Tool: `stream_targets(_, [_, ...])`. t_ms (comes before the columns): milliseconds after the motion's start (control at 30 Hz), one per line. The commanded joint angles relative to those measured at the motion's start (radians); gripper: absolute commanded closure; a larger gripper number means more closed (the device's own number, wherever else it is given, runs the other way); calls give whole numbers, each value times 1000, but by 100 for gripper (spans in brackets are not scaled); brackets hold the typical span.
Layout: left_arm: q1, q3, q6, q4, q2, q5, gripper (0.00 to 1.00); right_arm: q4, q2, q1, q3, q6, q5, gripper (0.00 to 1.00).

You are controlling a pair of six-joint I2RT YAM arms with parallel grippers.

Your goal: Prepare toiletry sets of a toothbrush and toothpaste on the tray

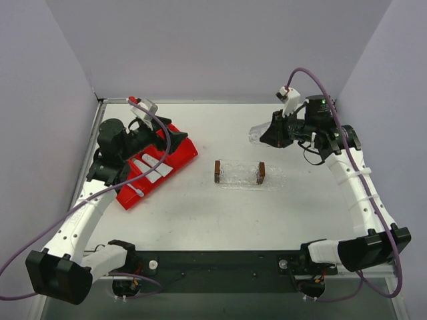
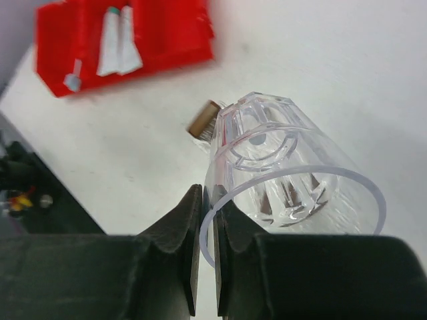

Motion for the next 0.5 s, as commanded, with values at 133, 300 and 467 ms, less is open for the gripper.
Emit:
stream_targets(133, [45, 37, 205, -241, -58, -218, 10, -220, 10, 2, -38, -250, 515, 100])
stream_targets(300, [54, 4, 240, -255, -84, -226, 10, -237, 66, 8, -100, -290, 604, 100])
stream_targets(467, [54, -19, 257, -261, -89, -238, 10, -228, 126, 20, -147, -312, 677, 100])
